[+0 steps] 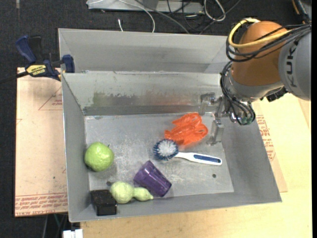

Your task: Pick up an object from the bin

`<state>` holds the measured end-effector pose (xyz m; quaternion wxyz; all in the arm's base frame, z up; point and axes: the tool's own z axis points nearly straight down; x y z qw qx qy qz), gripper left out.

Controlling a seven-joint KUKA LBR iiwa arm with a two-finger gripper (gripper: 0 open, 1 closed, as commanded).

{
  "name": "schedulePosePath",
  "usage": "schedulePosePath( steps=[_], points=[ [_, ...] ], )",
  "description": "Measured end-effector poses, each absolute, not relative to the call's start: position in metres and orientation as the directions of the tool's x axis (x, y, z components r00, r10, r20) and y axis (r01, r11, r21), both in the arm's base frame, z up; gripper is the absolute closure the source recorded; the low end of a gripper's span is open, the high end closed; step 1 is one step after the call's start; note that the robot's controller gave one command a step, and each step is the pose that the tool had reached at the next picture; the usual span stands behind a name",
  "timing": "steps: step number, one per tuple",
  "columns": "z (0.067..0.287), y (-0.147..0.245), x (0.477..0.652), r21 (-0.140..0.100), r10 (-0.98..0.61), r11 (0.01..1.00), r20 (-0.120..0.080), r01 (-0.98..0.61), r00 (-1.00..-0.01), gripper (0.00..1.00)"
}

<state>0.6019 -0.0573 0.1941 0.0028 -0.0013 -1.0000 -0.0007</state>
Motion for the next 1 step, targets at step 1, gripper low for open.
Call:
schedulePosePath(
  steps=[1],
  points=[
    [0.1987,-0.057,0.6037,0.001,0.0,1.0,-0.002,0.0,-1.0,0.0]
  ],
)
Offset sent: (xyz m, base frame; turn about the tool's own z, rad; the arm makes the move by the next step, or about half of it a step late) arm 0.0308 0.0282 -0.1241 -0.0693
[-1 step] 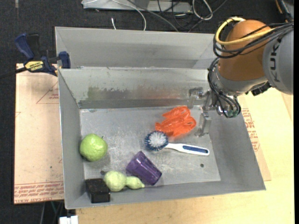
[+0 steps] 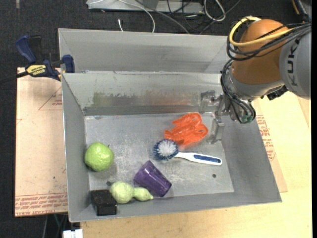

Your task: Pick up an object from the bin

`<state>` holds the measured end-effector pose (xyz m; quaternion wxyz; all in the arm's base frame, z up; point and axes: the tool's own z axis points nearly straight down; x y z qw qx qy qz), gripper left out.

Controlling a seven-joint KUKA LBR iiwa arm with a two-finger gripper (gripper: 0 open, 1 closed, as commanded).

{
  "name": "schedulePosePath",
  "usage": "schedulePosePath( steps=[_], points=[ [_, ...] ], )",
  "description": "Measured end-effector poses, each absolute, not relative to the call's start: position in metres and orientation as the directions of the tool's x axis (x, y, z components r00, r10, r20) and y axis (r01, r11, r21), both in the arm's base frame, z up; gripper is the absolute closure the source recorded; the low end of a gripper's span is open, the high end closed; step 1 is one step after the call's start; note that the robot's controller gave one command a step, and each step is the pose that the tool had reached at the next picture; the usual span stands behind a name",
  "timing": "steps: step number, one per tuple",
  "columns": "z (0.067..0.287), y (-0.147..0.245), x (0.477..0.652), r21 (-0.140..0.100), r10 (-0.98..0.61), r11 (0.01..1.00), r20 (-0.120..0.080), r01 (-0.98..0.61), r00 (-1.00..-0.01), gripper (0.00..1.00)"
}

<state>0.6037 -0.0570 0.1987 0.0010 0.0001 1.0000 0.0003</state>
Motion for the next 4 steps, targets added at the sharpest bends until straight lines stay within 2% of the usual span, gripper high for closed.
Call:
schedulePosePath(
  steps=[1,2,3,4],
  points=[
    [0.066,-0.028,0.633,0.002,-0.065,0.998,-0.001,-0.065,-0.998,0.0],
    [0.152,-0.018,0.64,-0.002,-0.087,0.996,-0.018,-0.087,-0.996,0.0],
    [0.098,-0.036,0.625,0.003,0.017,1.0,0.01,0.018,-1.0,0.0],
    [0.07,-0.021,0.645,-0.003,-0.205,0.979,-0.021,-0.205,-0.978,0.0]
  ],
)
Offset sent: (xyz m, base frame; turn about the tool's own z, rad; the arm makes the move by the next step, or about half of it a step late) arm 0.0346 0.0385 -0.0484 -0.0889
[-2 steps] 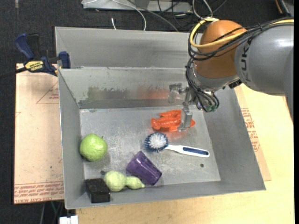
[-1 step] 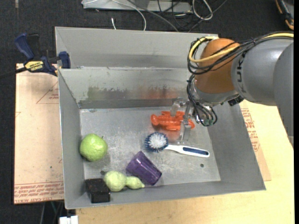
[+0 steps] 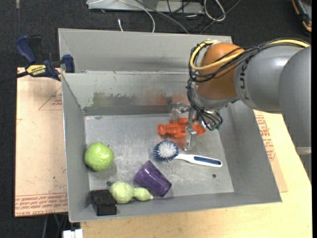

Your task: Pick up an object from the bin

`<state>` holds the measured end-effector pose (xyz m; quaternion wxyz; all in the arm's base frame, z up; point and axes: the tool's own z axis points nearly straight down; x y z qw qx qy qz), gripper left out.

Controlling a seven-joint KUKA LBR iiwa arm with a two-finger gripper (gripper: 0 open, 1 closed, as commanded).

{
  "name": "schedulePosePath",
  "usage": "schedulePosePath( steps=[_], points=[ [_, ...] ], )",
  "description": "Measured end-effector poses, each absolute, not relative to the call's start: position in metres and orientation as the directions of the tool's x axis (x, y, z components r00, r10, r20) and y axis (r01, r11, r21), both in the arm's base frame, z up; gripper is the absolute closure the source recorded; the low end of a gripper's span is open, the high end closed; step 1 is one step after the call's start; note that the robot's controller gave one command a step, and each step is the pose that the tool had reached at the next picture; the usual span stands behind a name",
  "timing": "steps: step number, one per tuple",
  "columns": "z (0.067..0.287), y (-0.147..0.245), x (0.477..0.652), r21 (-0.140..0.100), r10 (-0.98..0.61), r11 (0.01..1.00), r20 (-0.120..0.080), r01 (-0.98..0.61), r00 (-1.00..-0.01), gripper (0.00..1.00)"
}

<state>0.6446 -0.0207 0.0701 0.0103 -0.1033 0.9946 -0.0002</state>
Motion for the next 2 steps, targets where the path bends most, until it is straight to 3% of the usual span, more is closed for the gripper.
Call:
schedulePosePath(
  steps=[1,2],
  points=[
    [0.073,-0.0303,0.6436,0.005,0.184,0.983,-0.004,0.184,-0.983,1.0],
    [0.073,-0.0303,0.6436,0.004,0.184,0.983,-0.004,0.184,-0.983,1.0]
  ],
)
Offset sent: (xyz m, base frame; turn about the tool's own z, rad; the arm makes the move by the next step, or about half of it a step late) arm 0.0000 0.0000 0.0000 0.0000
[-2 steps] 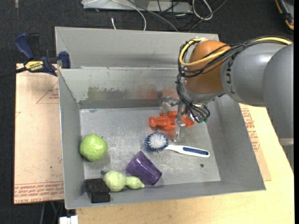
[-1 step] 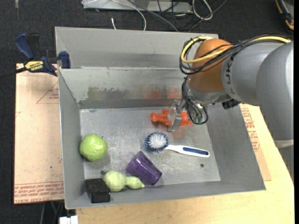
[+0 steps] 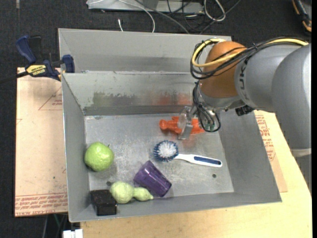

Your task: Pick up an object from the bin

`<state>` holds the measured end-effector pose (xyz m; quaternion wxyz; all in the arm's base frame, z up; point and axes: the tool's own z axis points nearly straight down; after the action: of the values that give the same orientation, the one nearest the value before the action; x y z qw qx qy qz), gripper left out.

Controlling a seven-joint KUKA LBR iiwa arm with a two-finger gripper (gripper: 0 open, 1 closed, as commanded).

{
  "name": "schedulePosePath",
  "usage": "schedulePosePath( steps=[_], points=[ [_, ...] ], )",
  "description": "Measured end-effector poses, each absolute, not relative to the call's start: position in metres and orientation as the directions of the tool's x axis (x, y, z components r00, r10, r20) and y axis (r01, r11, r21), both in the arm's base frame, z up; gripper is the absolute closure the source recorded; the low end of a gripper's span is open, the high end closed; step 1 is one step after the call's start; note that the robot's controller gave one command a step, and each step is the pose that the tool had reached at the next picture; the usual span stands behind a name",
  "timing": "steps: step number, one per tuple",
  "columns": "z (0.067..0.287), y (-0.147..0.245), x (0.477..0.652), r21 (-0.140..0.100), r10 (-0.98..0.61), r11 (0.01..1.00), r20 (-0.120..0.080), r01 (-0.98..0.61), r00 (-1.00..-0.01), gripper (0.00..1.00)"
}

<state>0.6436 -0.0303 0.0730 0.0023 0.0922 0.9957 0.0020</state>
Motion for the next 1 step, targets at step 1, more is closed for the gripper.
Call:
schedulePosePath(
  steps=[1],
  points=[
    [0.084,-0.0302,0.6419,0.004,0.183,0.983,0.0,0.183,-0.983,1.0]
  ],
)
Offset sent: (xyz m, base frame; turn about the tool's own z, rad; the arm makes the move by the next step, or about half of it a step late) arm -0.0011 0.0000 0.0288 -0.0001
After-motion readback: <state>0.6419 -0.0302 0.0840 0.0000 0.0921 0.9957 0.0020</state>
